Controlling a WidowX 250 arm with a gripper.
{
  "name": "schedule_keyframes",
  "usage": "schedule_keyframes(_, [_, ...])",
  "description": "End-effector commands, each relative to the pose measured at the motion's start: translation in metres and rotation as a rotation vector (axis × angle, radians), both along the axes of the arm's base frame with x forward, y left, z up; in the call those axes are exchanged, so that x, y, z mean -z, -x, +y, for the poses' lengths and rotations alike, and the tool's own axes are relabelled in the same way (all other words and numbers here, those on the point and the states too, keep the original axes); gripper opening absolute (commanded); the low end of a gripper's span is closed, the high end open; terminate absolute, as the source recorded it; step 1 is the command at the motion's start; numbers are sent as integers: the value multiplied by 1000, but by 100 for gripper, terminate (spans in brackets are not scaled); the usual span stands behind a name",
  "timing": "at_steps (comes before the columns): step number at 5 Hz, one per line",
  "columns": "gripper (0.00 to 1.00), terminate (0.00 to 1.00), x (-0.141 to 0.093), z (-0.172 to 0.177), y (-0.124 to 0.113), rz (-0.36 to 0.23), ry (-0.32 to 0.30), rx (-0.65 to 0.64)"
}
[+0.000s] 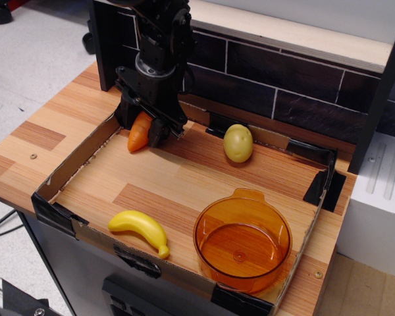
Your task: Take carrot out of pot
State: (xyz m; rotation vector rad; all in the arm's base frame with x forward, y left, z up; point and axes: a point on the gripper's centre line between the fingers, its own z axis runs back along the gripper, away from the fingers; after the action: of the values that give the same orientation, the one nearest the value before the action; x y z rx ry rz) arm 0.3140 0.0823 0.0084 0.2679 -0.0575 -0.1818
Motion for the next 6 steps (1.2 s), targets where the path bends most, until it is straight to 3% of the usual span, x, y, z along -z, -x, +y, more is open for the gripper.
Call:
schedule_keyframes(1, [100, 0, -15, 3, 11, -1, 6, -9])
schedule_keyframes(3, [100, 0, -23, 3, 16, -16, -16, 0])
schedule_keyframes(6, [100, 0, -132, 7, 23, -231, -13, -100])
